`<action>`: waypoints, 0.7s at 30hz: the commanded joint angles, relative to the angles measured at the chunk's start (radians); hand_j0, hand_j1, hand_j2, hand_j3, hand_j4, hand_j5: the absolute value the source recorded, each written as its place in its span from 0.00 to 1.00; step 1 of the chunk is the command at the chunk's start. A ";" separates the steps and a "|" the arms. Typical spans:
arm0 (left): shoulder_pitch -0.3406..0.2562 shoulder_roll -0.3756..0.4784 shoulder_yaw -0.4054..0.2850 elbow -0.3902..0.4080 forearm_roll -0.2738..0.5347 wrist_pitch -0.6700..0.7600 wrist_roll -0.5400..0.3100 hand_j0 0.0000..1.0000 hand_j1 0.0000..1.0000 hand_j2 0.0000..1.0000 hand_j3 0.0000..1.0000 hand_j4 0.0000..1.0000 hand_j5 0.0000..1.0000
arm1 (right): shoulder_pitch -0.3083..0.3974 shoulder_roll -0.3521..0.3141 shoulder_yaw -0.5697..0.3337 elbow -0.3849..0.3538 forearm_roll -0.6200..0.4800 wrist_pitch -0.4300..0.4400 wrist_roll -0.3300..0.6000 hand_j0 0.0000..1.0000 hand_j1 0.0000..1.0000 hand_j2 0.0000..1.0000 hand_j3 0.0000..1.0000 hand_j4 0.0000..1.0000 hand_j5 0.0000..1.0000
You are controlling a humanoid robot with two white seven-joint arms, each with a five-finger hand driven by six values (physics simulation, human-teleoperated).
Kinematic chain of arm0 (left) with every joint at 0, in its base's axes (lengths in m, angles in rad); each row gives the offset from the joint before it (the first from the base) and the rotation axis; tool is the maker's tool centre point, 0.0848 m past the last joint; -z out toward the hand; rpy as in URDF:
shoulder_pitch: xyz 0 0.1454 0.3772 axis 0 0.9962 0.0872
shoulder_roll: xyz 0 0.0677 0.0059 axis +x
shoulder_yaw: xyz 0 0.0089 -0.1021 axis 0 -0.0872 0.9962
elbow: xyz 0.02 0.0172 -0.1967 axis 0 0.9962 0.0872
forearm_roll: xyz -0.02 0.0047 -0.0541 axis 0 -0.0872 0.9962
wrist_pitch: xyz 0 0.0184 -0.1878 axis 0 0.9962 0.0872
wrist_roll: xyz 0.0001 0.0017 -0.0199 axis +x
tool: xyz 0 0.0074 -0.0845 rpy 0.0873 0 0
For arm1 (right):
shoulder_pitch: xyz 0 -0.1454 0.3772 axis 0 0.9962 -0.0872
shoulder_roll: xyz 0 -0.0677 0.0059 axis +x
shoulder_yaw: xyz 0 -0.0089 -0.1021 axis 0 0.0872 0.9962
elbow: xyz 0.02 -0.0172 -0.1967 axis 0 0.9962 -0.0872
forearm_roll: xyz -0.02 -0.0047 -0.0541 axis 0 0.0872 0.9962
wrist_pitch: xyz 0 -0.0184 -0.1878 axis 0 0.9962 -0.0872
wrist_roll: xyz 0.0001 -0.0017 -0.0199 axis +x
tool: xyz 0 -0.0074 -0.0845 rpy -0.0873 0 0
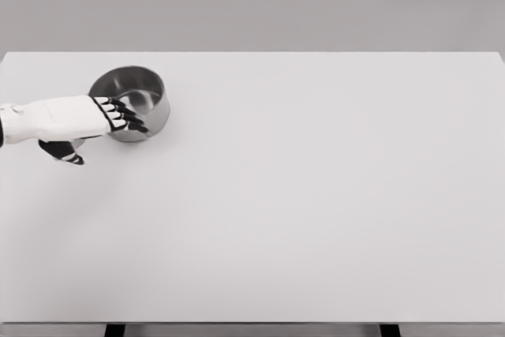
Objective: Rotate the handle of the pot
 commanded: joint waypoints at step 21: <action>-0.040 0.002 0.017 0.245 0.006 0.002 0.003 1.00 1.00 1.00 1.00 1.00 1.00 | 0.000 0.000 0.000 0.000 0.000 0.000 0.000 1.00 1.00 1.00 1.00 1.00 1.00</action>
